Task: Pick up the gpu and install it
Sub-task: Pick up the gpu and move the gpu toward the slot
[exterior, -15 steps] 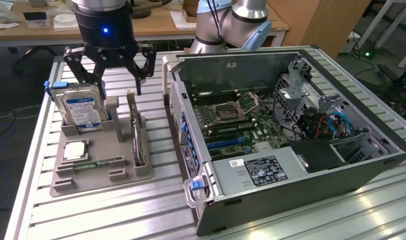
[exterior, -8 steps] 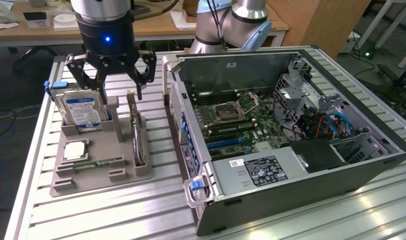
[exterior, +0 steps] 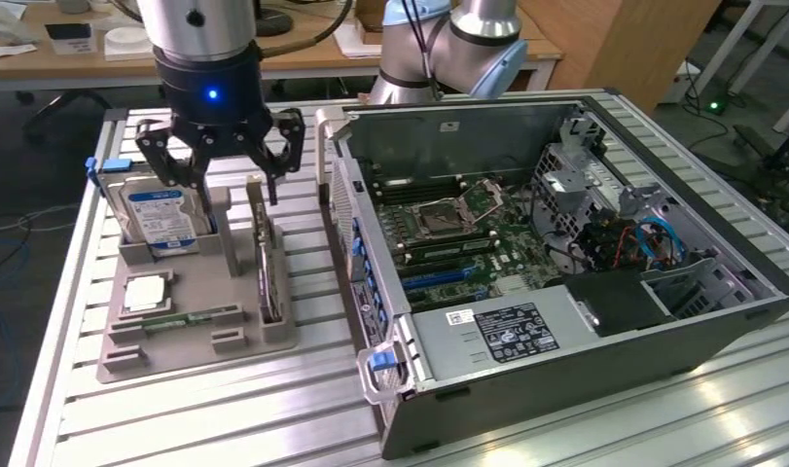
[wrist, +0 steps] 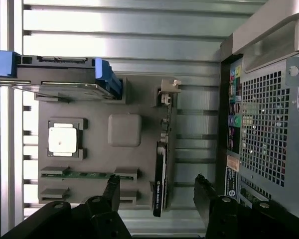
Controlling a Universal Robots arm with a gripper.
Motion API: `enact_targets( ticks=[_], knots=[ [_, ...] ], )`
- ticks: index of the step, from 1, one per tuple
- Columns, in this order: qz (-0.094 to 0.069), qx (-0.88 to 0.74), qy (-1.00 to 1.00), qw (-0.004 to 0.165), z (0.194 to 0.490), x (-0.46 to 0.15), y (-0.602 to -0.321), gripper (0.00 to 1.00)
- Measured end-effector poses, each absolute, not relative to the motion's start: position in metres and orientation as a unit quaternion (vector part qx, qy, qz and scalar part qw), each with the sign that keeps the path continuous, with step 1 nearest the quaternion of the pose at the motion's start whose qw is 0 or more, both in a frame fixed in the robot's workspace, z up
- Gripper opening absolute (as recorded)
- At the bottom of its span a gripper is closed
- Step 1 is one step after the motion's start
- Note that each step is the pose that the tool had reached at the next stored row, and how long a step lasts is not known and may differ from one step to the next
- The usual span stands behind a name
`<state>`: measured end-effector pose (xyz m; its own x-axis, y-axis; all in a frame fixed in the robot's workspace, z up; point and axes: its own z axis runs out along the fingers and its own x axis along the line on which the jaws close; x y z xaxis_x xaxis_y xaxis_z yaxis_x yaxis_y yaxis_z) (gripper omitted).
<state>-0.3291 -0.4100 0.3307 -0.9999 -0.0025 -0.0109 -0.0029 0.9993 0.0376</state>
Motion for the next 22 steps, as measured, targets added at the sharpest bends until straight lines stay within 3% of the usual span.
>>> enact_targets(
  ticks=[22],
  knots=[
    [0.019, 0.001, 1.0, 0.007, 0.3, -0.328, -0.414, 0.71]
  ],
)
